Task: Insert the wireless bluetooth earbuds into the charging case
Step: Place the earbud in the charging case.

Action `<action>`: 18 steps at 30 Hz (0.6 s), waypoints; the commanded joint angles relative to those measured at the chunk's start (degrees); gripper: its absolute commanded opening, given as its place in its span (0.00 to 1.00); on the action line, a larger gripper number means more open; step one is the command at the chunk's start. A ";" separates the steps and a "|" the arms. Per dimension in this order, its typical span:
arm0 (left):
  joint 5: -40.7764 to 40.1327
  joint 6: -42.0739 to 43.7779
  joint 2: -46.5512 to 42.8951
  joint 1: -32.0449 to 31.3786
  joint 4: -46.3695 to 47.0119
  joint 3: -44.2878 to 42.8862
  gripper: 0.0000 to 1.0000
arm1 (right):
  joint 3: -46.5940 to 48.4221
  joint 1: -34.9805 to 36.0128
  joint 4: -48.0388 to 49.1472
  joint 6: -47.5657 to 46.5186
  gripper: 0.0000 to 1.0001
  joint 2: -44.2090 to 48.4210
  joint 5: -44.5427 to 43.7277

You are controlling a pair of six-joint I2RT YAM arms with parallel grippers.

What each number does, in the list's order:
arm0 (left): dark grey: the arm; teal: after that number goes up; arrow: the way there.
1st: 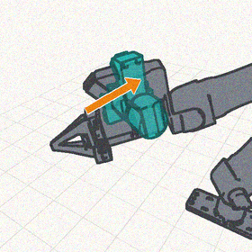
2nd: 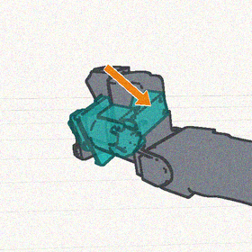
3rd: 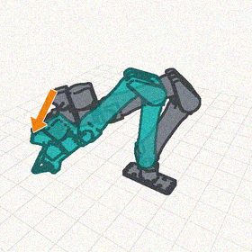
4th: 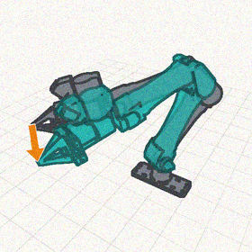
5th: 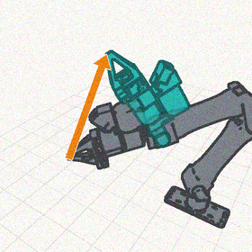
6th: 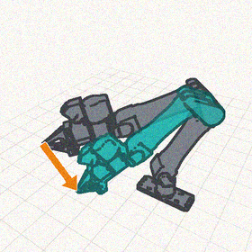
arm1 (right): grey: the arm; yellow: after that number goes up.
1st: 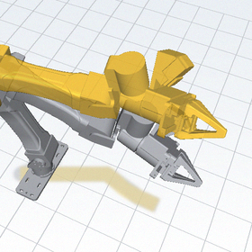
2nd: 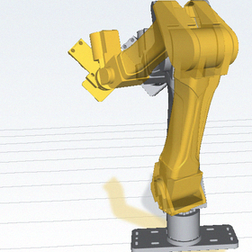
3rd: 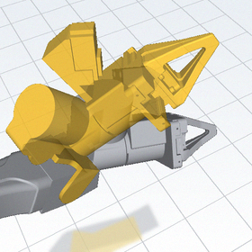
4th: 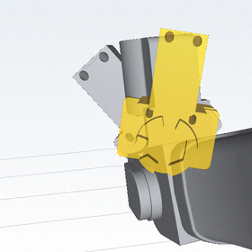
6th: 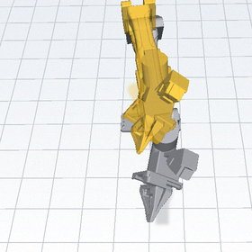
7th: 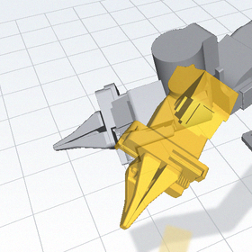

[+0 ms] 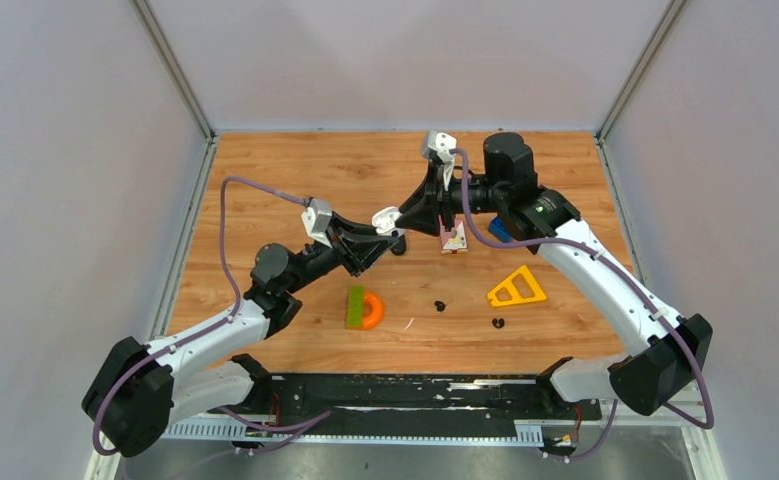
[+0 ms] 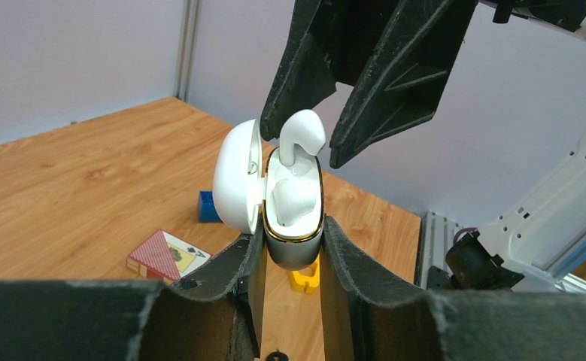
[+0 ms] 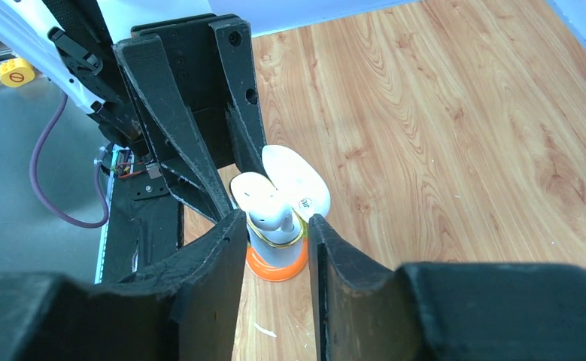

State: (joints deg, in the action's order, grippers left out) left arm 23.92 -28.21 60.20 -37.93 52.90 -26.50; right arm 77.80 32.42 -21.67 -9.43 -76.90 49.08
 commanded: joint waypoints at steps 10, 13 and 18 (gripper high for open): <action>0.94 2.55 -0.23 0.21 0.35 -1.71 0.00 | 1.62 -0.17 1.70 0.95 0.54 0.34 3.22; 1.54 4.42 -0.91 0.18 -2.76 -2.73 0.00 | 3.59 -0.10 -2.08 -1.30 0.61 0.90 3.27; 3.29 8.06 -2.62 0.17 -8.28 -4.31 0.00 | 8.57 -0.58 -13.75 -10.36 0.64 1.68 2.57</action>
State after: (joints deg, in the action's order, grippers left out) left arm 25.43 -24.47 59.83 -37.85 47.35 -27.40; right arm 80.97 32.36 -27.46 -12.43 -76.90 50.50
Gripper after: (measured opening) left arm 0.345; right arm 0.631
